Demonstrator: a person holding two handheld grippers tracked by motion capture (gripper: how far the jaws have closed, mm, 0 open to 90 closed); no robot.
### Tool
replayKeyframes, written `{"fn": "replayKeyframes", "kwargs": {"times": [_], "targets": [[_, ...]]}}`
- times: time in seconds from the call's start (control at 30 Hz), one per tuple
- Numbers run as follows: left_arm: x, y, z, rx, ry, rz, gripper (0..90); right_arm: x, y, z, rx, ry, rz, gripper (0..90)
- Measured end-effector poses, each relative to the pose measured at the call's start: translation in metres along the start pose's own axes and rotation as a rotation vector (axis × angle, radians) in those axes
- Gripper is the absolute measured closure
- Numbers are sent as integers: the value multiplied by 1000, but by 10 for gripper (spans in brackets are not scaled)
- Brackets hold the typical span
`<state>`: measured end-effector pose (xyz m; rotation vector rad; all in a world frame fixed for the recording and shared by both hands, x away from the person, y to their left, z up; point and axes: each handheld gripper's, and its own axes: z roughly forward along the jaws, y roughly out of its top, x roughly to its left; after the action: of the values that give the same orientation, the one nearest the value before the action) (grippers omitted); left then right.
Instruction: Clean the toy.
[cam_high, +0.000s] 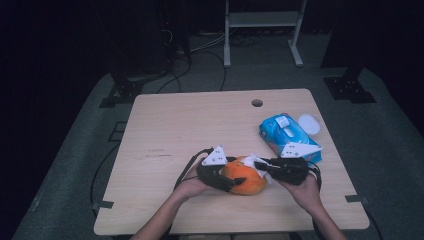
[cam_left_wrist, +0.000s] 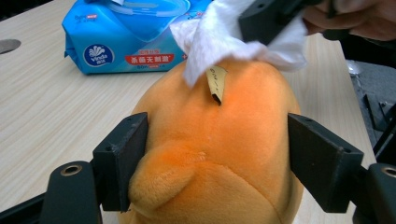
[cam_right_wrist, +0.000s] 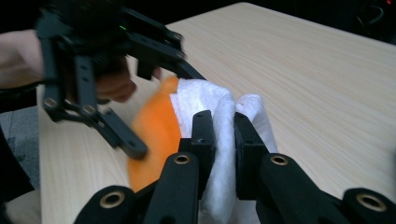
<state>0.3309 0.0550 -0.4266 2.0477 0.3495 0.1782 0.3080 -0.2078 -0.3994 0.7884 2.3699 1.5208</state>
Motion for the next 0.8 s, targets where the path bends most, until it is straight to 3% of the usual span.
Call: {"fn": "replayKeyframes", "kwargs": {"times": [0.13,0.3,0.47,0.8], "targets": [[-2,1,2,-7,10,-11,240,14,13,11,0,19,-55,807],[0,0,0,-12,-5,-5,183,17,17,20,36,8,-76,808],[5,-1,-1,-16,-19,-2,104,6,7,12,33,-12,-38,808],[19,-16,6,-29,-93,-40,77,-14,-19,-16,-11,-37,70,807]]}}
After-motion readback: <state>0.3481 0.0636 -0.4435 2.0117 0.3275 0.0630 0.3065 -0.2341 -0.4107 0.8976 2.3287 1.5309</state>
